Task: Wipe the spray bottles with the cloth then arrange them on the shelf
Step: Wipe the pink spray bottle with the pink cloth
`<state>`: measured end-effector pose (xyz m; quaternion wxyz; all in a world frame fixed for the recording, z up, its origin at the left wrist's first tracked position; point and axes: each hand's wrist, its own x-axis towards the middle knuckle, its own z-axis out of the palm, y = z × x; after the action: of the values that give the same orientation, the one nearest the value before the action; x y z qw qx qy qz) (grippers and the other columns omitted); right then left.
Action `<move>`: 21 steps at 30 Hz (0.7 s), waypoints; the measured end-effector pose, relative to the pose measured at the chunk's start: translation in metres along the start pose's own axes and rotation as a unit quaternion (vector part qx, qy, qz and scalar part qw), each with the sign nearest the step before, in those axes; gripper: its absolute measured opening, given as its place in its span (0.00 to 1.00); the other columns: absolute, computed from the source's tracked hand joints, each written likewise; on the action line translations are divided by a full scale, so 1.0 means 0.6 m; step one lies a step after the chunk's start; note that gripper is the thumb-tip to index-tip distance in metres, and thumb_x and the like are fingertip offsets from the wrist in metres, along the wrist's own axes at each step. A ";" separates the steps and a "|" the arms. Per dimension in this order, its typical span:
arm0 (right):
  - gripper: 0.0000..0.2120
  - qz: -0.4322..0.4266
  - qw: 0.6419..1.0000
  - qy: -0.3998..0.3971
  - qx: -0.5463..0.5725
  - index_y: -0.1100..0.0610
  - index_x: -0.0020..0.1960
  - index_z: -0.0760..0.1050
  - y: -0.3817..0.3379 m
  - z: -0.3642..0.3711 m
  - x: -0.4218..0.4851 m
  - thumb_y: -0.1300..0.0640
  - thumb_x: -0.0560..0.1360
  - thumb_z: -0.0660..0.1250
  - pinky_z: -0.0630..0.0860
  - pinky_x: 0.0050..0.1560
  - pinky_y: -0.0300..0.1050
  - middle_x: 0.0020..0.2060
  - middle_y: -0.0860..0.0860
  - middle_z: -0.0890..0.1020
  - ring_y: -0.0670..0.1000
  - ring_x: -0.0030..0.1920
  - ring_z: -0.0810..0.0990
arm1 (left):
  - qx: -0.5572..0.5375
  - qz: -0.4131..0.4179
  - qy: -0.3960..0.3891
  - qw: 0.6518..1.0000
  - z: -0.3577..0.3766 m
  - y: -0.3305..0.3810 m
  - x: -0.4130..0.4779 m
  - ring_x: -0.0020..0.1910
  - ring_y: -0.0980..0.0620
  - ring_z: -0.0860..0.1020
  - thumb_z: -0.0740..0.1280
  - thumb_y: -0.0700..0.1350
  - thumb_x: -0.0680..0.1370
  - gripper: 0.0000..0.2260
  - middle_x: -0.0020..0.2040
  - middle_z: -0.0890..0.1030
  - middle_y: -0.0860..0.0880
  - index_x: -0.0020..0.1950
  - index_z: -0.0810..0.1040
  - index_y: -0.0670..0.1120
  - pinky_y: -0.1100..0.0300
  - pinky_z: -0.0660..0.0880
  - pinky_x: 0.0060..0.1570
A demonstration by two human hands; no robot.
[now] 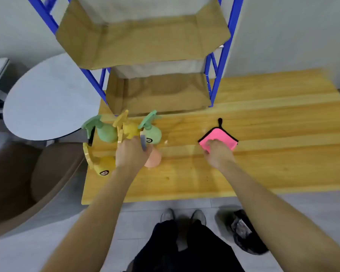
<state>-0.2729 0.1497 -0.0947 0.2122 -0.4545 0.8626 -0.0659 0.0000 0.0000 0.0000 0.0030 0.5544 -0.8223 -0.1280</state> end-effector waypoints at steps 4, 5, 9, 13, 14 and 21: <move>0.19 0.053 0.997 0.038 -0.036 0.61 0.69 0.74 0.013 0.021 0.036 0.52 0.82 0.66 0.78 0.51 0.54 0.61 0.59 0.79 0.62 0.64 0.76 | -0.024 -0.016 0.033 0.999 0.044 -0.004 0.009 0.33 0.42 0.80 0.68 0.56 0.82 0.18 0.33 0.78 0.45 0.40 0.76 0.44 0.56 0.72 0.29; 0.22 0.071 0.996 0.035 -0.046 0.62 0.69 0.74 0.020 0.032 0.043 0.49 0.81 0.67 0.79 0.55 0.56 0.63 0.60 0.78 0.63 0.66 0.75 | -0.035 -0.016 0.042 0.998 0.057 -0.008 0.010 0.31 0.43 0.79 0.68 0.55 0.82 0.18 0.32 0.78 0.45 0.40 0.76 0.44 0.57 0.69 0.27; 0.27 0.079 0.986 0.064 -0.131 0.63 0.67 0.75 0.043 0.076 0.059 0.42 0.78 0.68 0.79 0.57 0.58 0.62 0.60 0.79 0.63 0.63 0.76 | -0.076 0.006 0.092 0.993 0.095 -0.026 0.011 0.26 0.46 0.73 0.68 0.51 0.83 0.18 0.28 0.74 0.47 0.36 0.71 0.45 0.58 0.63 0.26; 0.17 0.025 0.979 0.174 -0.103 0.66 0.58 0.79 0.055 0.103 0.075 0.53 0.79 0.66 0.80 0.48 0.56 0.53 0.63 0.83 0.65 0.55 0.80 | -0.127 0.048 0.155 0.979 0.108 -0.032 0.011 0.24 0.44 0.69 0.68 0.51 0.84 0.22 0.25 0.71 0.47 0.32 0.67 0.47 0.56 0.60 0.25; 0.15 0.010 0.977 0.199 -0.075 0.66 0.54 0.79 0.056 0.107 0.076 0.54 0.79 0.65 0.79 0.45 0.55 0.49 0.63 0.82 0.65 0.52 0.81 | -0.134 0.057 0.166 0.975 0.109 -0.033 0.010 0.24 0.45 0.69 0.68 0.50 0.84 0.22 0.25 0.71 0.47 0.32 0.67 0.47 0.56 0.60 0.25; 0.14 0.020 0.951 0.251 0.180 0.60 0.46 0.74 0.035 0.126 0.080 0.52 0.84 0.58 0.67 0.36 0.48 0.41 0.57 0.79 0.62 0.41 0.77 | -0.151 0.122 0.235 0.952 0.122 -0.038 -0.004 0.25 0.48 0.66 0.68 0.49 0.84 0.23 0.25 0.68 0.50 0.30 0.65 0.49 0.55 0.58 0.28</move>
<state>-0.2805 0.1289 -0.1842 0.0683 -0.3603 0.8706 -0.3278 0.0113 0.0094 -0.0752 0.2956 0.4571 -0.8308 -0.1158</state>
